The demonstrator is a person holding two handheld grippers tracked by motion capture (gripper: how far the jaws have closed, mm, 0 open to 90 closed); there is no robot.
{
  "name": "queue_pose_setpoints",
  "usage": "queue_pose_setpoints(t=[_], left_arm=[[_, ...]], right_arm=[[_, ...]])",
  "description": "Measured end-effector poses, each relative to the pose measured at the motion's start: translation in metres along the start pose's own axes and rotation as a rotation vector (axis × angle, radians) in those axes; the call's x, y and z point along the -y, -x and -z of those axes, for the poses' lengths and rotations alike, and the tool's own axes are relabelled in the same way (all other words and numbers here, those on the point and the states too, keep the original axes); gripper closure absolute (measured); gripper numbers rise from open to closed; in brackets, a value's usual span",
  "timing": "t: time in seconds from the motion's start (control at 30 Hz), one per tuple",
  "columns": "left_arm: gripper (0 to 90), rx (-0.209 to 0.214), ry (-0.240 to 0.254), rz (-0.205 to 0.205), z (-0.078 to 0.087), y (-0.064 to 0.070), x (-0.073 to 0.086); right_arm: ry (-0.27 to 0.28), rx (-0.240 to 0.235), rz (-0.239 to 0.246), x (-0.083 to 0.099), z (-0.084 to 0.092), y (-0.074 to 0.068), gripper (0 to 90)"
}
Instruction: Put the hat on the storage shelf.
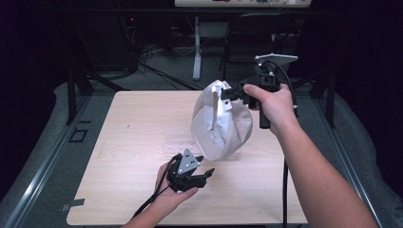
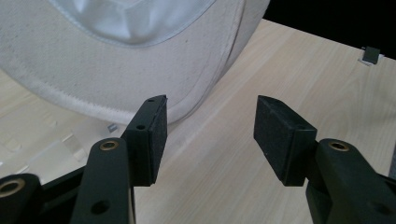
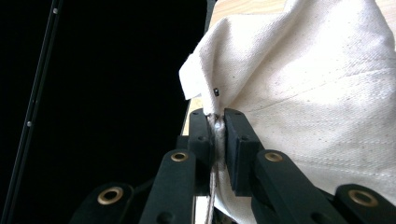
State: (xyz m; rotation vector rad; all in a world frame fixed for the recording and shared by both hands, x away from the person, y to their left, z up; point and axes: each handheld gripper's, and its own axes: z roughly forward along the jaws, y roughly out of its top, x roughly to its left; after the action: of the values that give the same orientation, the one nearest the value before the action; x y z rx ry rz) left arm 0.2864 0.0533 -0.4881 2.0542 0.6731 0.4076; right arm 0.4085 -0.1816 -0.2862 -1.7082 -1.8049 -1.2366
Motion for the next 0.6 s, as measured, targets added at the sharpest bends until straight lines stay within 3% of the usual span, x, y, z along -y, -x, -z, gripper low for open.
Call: queue_pose_setpoints(t=[0.4,0.6], left_arm=[[45.0,-0.107,-0.002,-0.008,-0.020,0.000,-0.019],[58.7,-0.152,-0.029,0.009,-0.021,-0.008,-0.022]], right_arm=[[0.026,0.001,-0.007,-0.008,-0.009,-0.007,82.2],[0.033,-0.007,-0.012,-0.010,-0.011,-0.008,82.1]])
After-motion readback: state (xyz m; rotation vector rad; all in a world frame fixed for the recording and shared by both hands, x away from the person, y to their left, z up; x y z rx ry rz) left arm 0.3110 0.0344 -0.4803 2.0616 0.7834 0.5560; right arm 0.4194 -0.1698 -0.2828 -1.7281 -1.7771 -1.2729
